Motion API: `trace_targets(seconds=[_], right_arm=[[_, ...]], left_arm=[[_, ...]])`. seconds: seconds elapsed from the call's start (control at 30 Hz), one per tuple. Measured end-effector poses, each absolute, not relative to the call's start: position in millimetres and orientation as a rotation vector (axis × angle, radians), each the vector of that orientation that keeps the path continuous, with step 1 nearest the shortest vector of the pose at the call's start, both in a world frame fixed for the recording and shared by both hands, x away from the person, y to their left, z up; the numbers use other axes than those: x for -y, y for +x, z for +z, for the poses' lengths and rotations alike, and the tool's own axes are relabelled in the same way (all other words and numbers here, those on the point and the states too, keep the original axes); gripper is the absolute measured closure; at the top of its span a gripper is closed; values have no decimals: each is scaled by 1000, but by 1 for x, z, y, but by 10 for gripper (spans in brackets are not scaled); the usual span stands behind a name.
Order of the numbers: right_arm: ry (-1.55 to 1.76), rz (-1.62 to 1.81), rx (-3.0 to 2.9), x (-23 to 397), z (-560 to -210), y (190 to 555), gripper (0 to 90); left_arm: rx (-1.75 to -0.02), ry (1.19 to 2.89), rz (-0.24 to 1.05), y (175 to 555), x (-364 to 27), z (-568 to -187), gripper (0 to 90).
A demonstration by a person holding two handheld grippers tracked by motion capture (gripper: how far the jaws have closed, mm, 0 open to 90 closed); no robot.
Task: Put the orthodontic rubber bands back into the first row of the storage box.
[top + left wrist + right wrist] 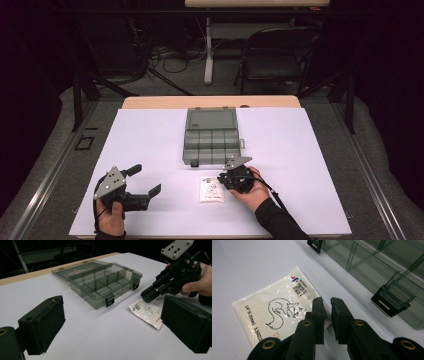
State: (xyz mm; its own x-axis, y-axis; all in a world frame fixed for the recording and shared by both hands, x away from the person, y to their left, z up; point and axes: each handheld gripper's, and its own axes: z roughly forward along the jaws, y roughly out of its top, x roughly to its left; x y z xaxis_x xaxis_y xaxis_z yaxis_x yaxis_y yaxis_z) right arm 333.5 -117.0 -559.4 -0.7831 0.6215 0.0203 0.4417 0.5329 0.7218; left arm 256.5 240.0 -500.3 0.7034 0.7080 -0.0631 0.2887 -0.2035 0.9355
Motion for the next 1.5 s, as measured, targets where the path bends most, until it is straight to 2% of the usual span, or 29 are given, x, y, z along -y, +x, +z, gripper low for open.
trace_targets(seconds=[0.23,1.0,1.5], right_arm=[[873,1079,-2547,117,-559,332,894],[841,1163,-2547,123,-548,330,900],[797,1284,-2497,132,-523,318,900]], left_arm=[[-795,1789,465,257,-240,-501,53],[-797,1790,468,257,-241,-501,54],[-802,1787,468,257,-241,-501,54]])
